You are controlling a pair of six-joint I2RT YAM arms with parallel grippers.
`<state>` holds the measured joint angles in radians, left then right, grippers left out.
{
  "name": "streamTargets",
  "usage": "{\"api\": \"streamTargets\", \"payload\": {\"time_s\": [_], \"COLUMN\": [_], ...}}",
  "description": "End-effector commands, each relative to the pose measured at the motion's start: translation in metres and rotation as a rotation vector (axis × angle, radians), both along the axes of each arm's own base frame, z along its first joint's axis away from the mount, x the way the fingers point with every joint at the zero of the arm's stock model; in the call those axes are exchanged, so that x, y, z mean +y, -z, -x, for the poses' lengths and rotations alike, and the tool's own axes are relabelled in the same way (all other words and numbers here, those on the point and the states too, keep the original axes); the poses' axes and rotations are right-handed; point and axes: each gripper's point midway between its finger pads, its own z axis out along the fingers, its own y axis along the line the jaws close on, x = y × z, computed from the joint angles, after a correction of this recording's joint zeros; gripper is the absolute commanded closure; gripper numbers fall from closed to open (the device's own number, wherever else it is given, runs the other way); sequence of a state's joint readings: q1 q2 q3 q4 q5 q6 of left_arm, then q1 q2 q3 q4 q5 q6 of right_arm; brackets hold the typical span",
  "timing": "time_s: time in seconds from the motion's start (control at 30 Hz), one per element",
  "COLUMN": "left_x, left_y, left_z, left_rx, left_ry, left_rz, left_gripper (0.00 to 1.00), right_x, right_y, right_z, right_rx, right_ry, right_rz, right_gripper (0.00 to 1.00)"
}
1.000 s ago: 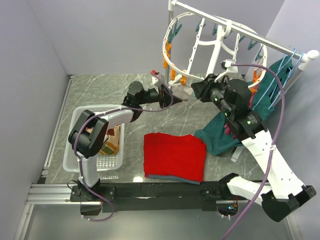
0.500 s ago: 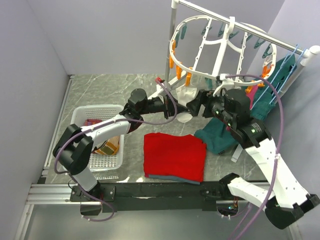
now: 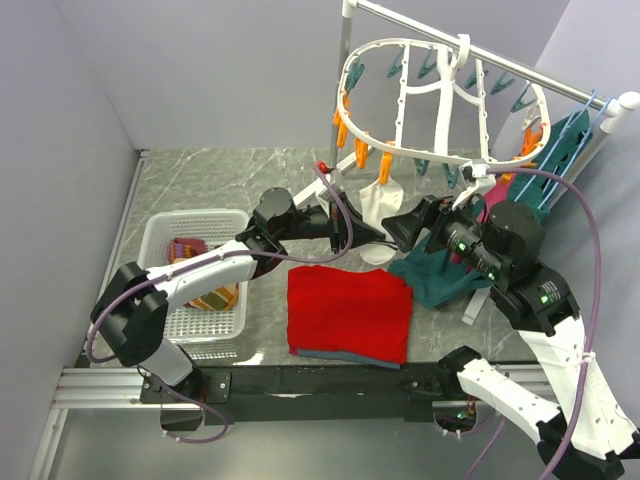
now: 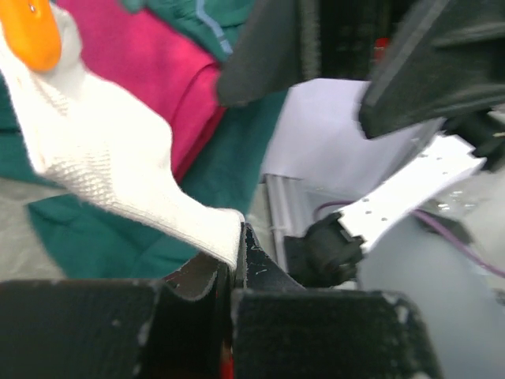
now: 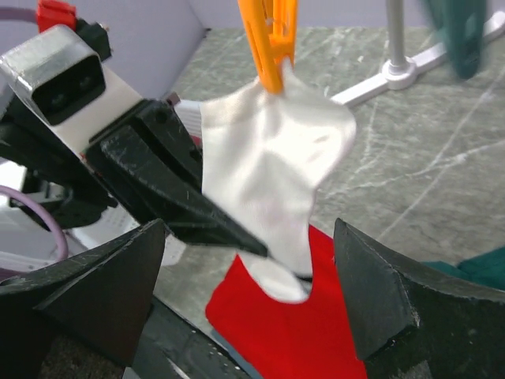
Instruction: Remove the socks clipped to the hanger
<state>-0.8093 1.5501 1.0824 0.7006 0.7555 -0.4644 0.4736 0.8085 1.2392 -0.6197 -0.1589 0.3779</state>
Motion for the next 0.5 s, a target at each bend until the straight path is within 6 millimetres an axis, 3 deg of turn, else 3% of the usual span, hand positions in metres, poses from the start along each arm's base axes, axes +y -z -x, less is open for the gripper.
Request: {"api": "streamTargets", "payload": {"time_s": [0.0, 0.33, 0.47], "left_x": [0.006, 0.005, 0.004], "left_y": [-0.043, -0.061, -0.066], "left_z": [0.033, 0.058, 0.067], "left_rx": [-0.007, 0.008, -0.002], "left_ry": [0.099, 0.179, 0.203], "left_rz": [0.098, 0.127, 0.136], "left_gripper": [0.96, 0.94, 0.94], "right_x": [0.01, 0.015, 0.016], "right_y": [-0.033, -0.073, -0.076], "right_z": [-0.002, -0.026, -0.035], "right_rx": [-0.054, -0.136, -0.148], "right_ry": [-0.03, 0.016, 0.03], "right_rz": [-0.075, -0.146, -0.146], "right_gripper": [0.07, 0.09, 0.11]}}
